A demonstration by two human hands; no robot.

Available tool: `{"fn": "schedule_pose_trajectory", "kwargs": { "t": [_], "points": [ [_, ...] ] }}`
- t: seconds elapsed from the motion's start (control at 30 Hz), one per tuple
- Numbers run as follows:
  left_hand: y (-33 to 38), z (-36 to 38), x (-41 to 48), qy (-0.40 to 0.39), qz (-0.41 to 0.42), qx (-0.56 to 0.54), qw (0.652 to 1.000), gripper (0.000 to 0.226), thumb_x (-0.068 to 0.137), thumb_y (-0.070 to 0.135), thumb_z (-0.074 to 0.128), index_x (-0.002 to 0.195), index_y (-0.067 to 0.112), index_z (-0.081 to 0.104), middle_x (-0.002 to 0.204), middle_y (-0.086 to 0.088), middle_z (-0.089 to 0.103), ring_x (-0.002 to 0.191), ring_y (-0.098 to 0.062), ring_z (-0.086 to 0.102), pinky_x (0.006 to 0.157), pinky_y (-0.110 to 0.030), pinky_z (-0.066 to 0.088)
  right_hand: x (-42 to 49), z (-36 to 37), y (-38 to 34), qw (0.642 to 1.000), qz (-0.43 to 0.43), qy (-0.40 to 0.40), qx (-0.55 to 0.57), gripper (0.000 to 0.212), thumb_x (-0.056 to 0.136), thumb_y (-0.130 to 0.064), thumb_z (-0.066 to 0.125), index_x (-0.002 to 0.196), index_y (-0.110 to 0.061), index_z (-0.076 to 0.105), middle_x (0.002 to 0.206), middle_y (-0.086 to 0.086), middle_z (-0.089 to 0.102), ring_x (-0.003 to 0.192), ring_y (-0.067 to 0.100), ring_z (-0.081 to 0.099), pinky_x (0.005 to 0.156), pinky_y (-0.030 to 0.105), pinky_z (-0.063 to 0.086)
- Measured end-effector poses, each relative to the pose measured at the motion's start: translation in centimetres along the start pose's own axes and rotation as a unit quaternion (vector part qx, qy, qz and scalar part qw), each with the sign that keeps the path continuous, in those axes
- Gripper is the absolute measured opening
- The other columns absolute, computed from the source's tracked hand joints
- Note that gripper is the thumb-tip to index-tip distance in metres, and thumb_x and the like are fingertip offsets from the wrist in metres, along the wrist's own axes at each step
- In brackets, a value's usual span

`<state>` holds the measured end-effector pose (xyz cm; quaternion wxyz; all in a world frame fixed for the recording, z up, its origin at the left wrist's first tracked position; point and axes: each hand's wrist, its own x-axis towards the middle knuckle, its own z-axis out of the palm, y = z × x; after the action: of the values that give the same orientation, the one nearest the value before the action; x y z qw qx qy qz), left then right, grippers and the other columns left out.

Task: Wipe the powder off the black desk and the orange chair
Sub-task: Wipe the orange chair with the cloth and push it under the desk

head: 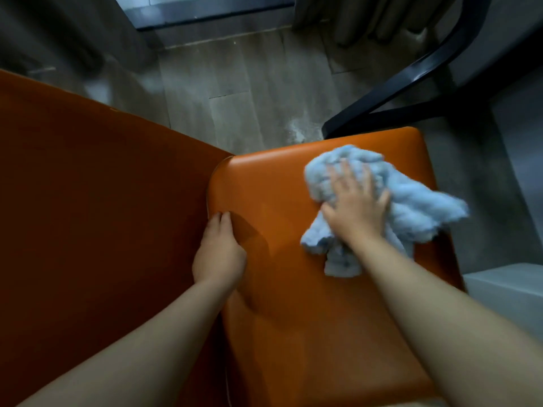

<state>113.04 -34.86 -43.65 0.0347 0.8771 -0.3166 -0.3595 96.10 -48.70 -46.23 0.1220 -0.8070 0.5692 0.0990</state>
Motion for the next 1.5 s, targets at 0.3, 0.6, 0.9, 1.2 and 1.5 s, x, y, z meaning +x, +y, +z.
{"fn": "schedule_pose_trajectory", "kwargs": {
  "t": [0.3,0.6,0.9,1.2,1.5],
  "points": [
    [0.8,1.1,-0.7,0.019,0.081,0.100,0.991,0.065,0.091,0.009,0.037,0.151,0.012,0.010,0.159,-0.004,0.012,0.146,-0.017,0.007,0.116,-0.031,0.015,-4.7,1.0,-2.6,0.942,-0.298,0.071,-0.137,0.068,0.058,-0.056,0.075,0.122,-0.037,0.062,0.133,-0.006,0.058,0.120,0.024,0.057,0.079,0.056,0.050],
    [4.0,2.0,-0.2,0.002,0.106,0.123,0.987,0.064,0.098,0.024,0.033,0.151,0.020,-0.003,0.159,0.002,-0.008,0.146,-0.019,-0.006,0.116,-0.043,0.012,-6.5,1.0,-2.8,0.997,-0.067,0.035,-0.019,0.070,0.068,-0.048,0.071,0.134,-0.036,0.051,0.146,0.000,0.045,0.135,0.031,0.040,0.090,0.068,0.036],
    [5.6,2.7,0.7,0.002,0.144,0.148,0.978,0.060,0.100,0.044,0.023,0.150,0.029,-0.006,0.159,0.006,-0.009,0.146,-0.018,-0.010,0.117,-0.045,0.000,3.2,-1.9,6.7,0.999,0.033,0.012,0.000,0.064,0.092,-0.035,0.047,0.149,-0.037,0.017,0.159,-0.011,0.008,0.145,0.025,0.006,0.107,0.063,0.014],
    [6.7,2.6,2.6,-0.060,0.202,0.191,0.959,0.081,0.083,0.074,0.027,0.145,0.043,-0.015,0.158,0.003,-0.016,0.144,-0.032,-0.016,0.115,-0.051,0.003,-3.7,-1.1,8.6,0.970,0.223,0.046,0.085,0.059,0.086,-0.037,0.058,0.142,-0.030,0.040,0.153,-0.004,0.030,0.136,0.034,0.024,0.101,0.059,0.024],
    [5.6,3.6,3.1,-0.034,0.236,0.270,0.933,0.100,0.074,0.077,0.047,0.140,0.048,-0.022,0.156,0.001,-0.021,0.142,-0.040,-0.016,0.113,-0.055,0.008,7.9,-3.3,9.5,0.985,0.119,0.068,0.102,0.061,0.087,-0.043,0.046,0.145,-0.026,0.034,0.150,0.000,0.035,0.135,0.032,0.028,0.108,0.049,0.024]
  ]
}}
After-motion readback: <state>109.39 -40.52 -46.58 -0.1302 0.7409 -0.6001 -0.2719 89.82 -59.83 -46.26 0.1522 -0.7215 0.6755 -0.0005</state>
